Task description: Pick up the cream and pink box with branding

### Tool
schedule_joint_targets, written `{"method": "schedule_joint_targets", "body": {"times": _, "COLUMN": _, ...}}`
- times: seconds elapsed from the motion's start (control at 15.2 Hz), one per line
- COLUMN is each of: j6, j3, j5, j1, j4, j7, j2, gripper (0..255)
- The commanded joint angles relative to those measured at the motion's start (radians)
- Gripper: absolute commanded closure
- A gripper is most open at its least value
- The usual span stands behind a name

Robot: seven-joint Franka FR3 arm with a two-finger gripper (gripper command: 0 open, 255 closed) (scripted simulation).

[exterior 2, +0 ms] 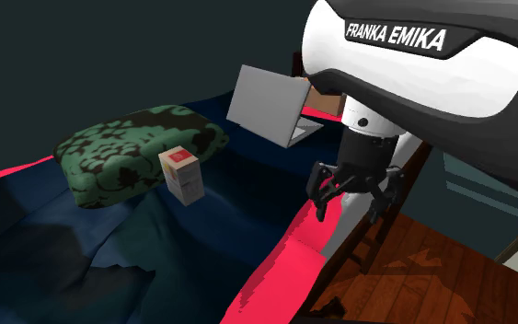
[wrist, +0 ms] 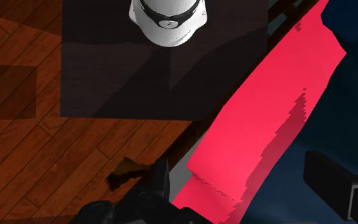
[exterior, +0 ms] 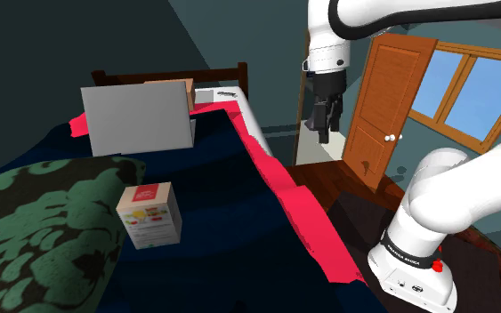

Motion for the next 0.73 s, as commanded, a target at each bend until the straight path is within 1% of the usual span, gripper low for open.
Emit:
{"method": "schedule_joint_targets", "body": {"times": 0.0, "j6": 0.0, "j3": 0.0, "j5": 0.0, "j1": 0.0, "j4": 0.0, "j7": 0.0, "j2": 0.0, "gripper": 0}}
{"method": "schedule_joint_targets", "body": {"times": 0.33, "j6": 0.133, "j3": 0.069, "j5": 0.053, "j1": 0.041, "j4": 0.036, "j7": 0.023, "j2": 0.116, "gripper": 0}}
{"method": "schedule_joint_targets", "body": {"times": 0.66, "j6": 0.254, "j3": 0.138, "j5": 0.085, "j1": 0.074, "j4": 0.099, "j7": 0.045, "j2": 0.245, "gripper": 0}}
